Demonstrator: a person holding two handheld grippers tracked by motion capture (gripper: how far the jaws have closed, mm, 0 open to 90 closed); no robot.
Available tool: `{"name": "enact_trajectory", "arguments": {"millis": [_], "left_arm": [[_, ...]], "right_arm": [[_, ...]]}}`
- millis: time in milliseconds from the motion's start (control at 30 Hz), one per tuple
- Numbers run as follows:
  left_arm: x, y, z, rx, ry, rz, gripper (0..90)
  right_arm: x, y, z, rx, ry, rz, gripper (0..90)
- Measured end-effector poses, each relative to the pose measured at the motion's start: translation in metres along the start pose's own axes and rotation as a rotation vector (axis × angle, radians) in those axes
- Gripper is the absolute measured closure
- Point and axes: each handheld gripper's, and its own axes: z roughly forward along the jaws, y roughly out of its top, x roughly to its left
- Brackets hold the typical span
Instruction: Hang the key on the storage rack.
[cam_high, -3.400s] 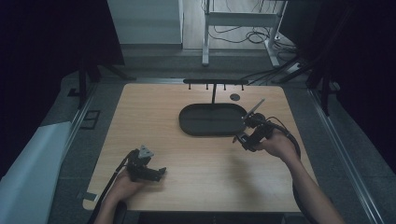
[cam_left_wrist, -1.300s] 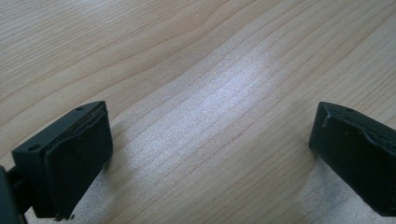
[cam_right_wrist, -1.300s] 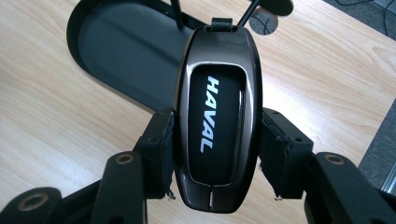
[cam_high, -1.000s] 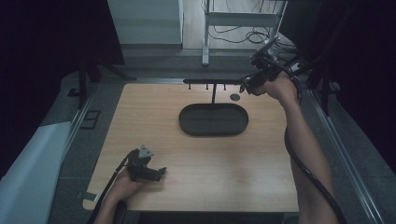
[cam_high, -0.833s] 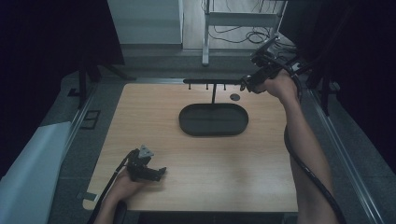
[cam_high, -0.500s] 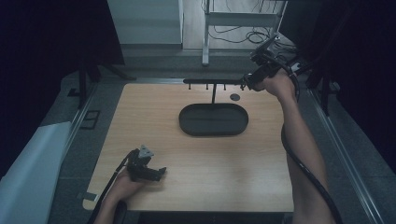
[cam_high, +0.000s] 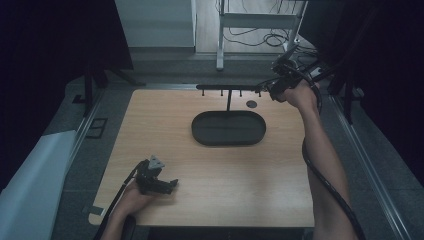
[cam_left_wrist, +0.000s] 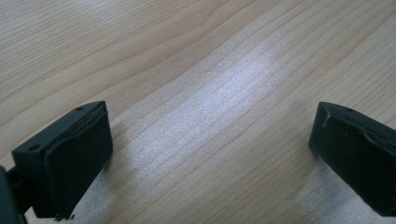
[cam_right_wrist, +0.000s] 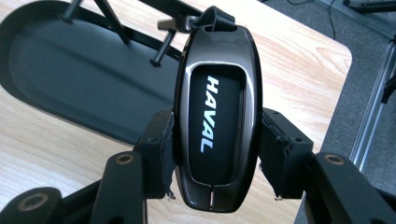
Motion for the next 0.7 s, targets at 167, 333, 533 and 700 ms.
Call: {"name": "enact_trajectory", "arguments": {"millis": [167, 333, 533, 700], "left_arm": [[0.0, 0.0, 0.0, 0.0, 0.001, 0.0, 0.0], [0.0, 0.0, 0.0, -0.003, 0.002, 0.001, 0.0], [0.0, 0.0, 0.0, -0.003, 0.002, 0.001, 0.0], [0.0, 0.0, 0.0, -0.003, 0.002, 0.001, 0.0]], "right_arm": [[-0.004, -0.007, 0.006, 0.017, 0.009, 0.004, 49.9], [-0.008, -0.016, 0.017, 0.044, 0.027, 0.009, 49.9], [-0.012, -0.025, 0.028, 0.063, 0.043, 0.021, 49.9], [-0.01, -0.029, 0.038, 0.073, 0.052, 0.023, 49.9]]}}
